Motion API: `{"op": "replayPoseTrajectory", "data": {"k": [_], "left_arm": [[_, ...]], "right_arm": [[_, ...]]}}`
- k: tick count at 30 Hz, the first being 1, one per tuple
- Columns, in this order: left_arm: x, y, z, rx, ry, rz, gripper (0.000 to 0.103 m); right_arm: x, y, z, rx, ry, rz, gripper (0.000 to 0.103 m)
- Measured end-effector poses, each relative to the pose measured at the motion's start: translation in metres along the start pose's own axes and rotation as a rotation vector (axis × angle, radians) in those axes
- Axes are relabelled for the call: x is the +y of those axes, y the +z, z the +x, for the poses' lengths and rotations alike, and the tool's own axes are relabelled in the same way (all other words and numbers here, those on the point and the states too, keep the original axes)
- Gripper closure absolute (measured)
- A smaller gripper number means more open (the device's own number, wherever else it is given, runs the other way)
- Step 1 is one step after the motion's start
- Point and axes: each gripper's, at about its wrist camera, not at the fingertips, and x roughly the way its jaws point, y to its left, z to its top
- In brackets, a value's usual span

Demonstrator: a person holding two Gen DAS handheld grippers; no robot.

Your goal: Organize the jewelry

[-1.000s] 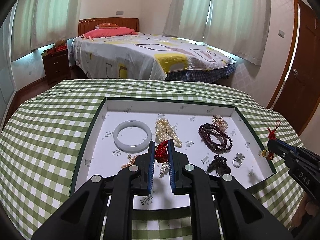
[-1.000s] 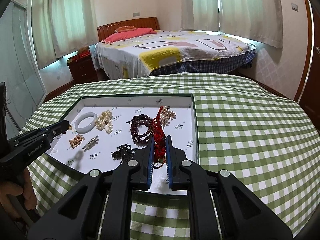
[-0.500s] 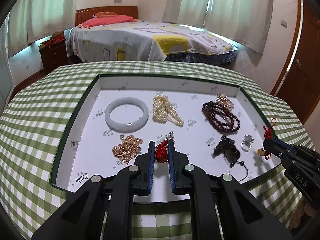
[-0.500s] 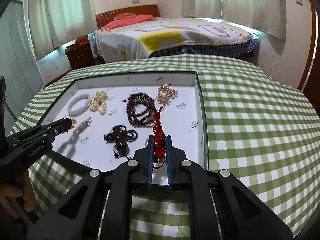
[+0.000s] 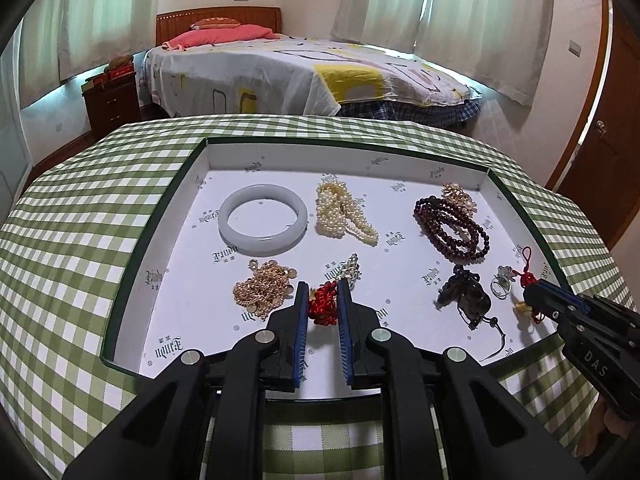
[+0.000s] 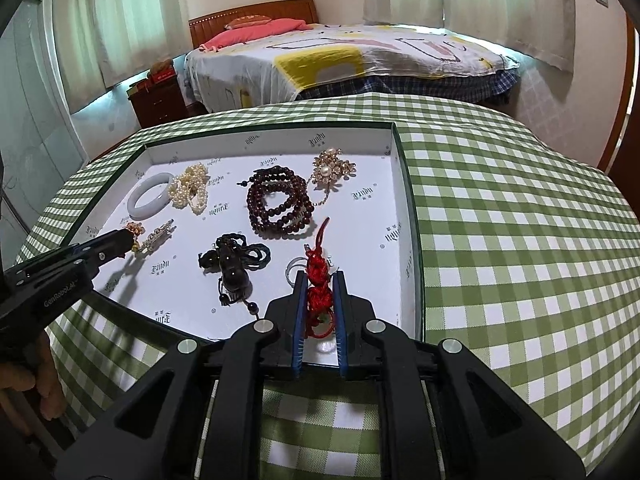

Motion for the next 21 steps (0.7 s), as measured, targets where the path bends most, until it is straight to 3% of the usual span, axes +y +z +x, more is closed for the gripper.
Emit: {"op": "replayPoseTrajectory", "data": {"k": [4,6,7,8,11,13,19,21], "left_arm": [[0.002,-0.001,0.0,0.008,0.001,-0.004,0.087],[0.002,-0.001,-0.001,0.003,0.009,0.0,0.072],[0.001,0.0,-0.001,-0.001,0.011,-0.002,0.061],[0.002,-0.001,-0.002,-0.005,0.012,-0.003,0.057],[0.002,-0.001,-0.003,-0.006,0.013,-0.006,0.055],[0.003,-0.002,-0.003,-0.005,0.016,-0.006,0.047],[0.002,-0.004,-0.007,-0.021,0.027,-0.001,0.03],[0.001,-0.005,-0.008,-0.022,0.033,0.004,0.028]], "right_arm": [[0.0,-0.001,-0.001,0.001,-0.001,0.0,0.086],[-0.001,-0.001,-0.001,-0.002,0.001,0.008,0.074],[-0.001,-0.001,-0.001,-0.002,0.001,0.009,0.073],[-0.001,-0.001,-0.002,-0.003,0.001,0.009,0.073],[-0.001,-0.002,-0.004,-0.005,0.004,0.013,0.073],[-0.001,-0.002,-0.005,-0.009,0.005,0.018,0.071],[0.0,-0.004,-0.011,-0.022,0.001,0.024,0.058],[0.0,-0.005,-0.014,-0.03,0.002,0.028,0.048]]}}
